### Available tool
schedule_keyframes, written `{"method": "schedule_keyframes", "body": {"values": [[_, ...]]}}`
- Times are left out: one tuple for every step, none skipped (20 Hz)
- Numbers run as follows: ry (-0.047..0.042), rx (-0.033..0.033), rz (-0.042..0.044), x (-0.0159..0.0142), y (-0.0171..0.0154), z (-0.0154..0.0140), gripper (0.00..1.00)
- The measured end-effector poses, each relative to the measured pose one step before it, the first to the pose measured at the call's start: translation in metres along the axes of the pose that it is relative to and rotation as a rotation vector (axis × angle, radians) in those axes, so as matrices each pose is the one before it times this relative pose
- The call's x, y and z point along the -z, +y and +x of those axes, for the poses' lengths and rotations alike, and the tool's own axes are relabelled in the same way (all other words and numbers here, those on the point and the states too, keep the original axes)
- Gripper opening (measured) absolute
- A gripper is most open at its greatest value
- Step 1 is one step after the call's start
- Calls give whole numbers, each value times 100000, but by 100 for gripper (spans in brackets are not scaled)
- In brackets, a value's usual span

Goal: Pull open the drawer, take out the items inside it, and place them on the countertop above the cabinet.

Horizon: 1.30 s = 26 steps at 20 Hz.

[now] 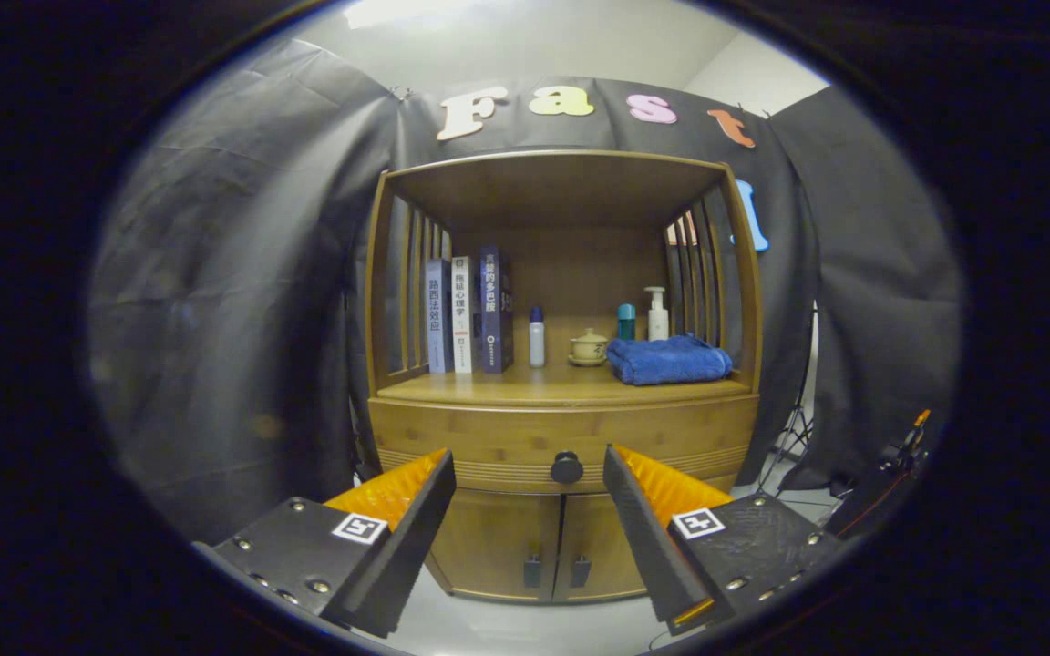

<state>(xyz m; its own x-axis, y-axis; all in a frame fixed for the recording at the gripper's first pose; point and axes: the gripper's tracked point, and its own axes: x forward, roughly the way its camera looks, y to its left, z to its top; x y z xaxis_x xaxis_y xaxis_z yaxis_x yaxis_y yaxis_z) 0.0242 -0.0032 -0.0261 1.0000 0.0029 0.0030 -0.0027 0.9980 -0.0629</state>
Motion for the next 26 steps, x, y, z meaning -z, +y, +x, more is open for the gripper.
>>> {"method": "schedule_keyframes", "body": {"values": [[-473,427,-570,4,-167,483,98],[-257,546,-418,-6,-120,491,98],[-208,536,-90,153,-133,616,98],[-535,307,438,23,-50,682,98],[128,303,851,295,0,898,98],[-134,691,854,255,-126,804,98],[329,583,533,321,-167,892,98],[163,1174,-317,359,-303,970,98],[-100,1878,-270,471,-494,1063,98],[432,398,64,382,-217,1218,98],[984,620,768,747,-81,1371,98],[1882,215,878,776,-144,1387,98],[1481,-793,674,823,74,1241,98],[1628,-966,-692,860,107,1326,98],[1867,1153,-1321,903,-419,1174,98],[1915,1465,-1027,861,-486,667,98],[1303,992,218,835,-547,762,98],[423,1597,784,406,-442,493,98],[-650,-744,1593,48,147,589,98],[-244,-3103,536,192,410,113,78],[-2232,-171,774,-384,237,1214,58],[174,1016,-2717,319,471,172,38],[1920,1128,-5648,677,28,463,41],[2461,904,-3555,694,-162,300,44],[1475,460,-149,250,-123,-268,44],[-114,-351,3191,-154,118,81,45]]}}
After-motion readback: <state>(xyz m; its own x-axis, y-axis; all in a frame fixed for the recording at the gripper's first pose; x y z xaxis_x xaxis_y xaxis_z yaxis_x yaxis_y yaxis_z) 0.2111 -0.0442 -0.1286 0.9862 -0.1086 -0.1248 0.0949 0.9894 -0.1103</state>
